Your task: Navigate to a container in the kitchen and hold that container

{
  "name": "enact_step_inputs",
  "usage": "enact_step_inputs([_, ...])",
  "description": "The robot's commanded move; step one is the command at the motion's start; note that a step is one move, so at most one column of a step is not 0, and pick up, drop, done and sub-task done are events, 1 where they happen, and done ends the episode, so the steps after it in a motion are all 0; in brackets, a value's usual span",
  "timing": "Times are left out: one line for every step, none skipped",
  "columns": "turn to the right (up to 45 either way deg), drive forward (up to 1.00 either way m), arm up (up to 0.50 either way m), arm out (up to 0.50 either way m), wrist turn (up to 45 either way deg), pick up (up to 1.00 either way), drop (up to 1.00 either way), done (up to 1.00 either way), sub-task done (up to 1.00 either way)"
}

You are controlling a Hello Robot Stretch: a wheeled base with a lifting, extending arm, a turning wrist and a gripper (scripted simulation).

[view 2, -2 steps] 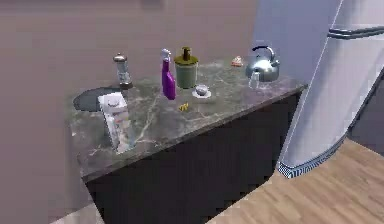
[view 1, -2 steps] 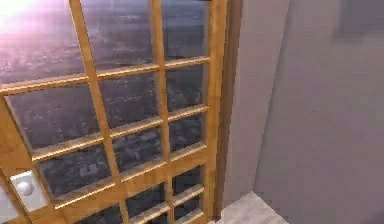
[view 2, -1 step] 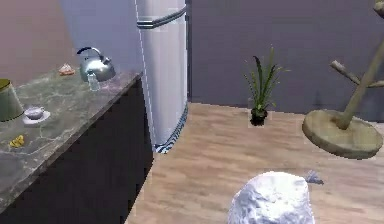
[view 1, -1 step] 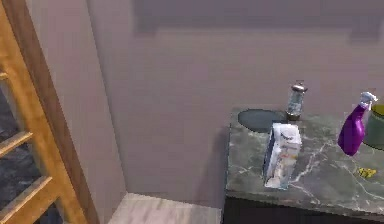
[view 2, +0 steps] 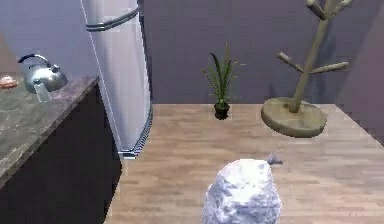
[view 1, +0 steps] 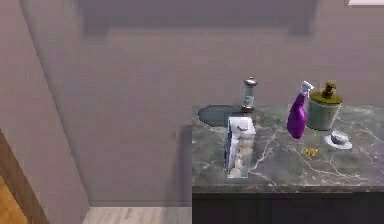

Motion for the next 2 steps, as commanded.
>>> enact_step_inputs([0.0,0.30,0.00,0.00,0.0,0.00,0.00,0.00,0.00])
enact_step_inputs([-42.0,0.00,0.00,0.00,0.0,0.00,0.00,0.00,0.00])
